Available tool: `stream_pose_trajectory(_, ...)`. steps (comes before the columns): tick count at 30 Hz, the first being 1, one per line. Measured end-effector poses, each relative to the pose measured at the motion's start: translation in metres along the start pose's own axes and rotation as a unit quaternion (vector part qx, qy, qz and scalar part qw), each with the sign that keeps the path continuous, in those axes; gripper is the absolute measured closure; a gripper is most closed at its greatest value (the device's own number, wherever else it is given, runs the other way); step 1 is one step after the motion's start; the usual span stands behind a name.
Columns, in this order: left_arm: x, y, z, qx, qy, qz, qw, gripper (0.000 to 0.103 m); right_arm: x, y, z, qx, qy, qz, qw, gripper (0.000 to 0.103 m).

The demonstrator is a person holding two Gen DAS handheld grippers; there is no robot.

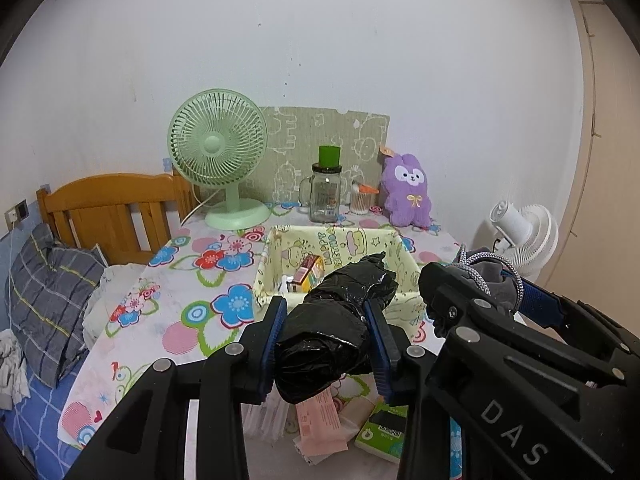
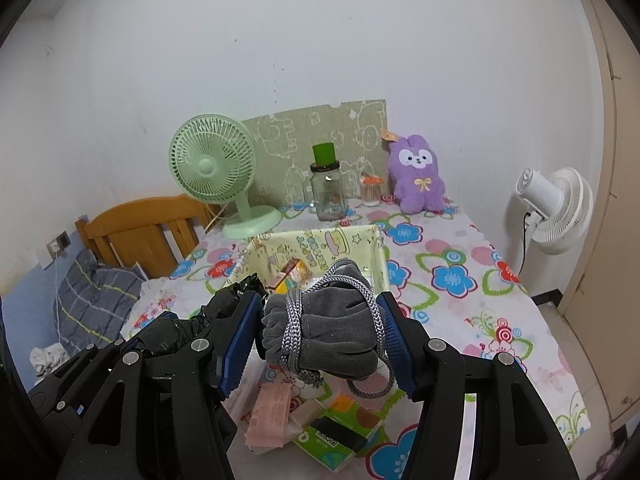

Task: Organize soft objects
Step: 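Carry the black item with the left tool while the right tool carries the gray glove over the basket, then drop the black item into the basket with the left tool while the right tool lowers the glove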

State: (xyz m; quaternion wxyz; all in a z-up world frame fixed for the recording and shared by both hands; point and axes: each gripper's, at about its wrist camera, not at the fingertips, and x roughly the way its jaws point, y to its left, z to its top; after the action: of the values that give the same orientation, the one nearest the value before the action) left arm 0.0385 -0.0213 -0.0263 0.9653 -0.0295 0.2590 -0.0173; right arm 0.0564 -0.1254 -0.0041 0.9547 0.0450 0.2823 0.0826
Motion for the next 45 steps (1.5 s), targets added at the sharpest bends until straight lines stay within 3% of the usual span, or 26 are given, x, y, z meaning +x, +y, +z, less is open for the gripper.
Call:
stream_pose_trajectory(17, 0.020, 0.001, 0.033, 0.003, -0.008, -0.001, 1.0000, 0.064, 0.022, -0.001, 0.032, 0.000, -0.010, 0.004, 1.000, 0.040)
stream_pose_trajectory(45, 0.099, 0.007, 0.054, 0.000, 0.023, 0.006, 0.9997, 0.063, 0.109, -0.014, 0.056, 0.005, 0.020, 0.017, 1.000, 0.040)
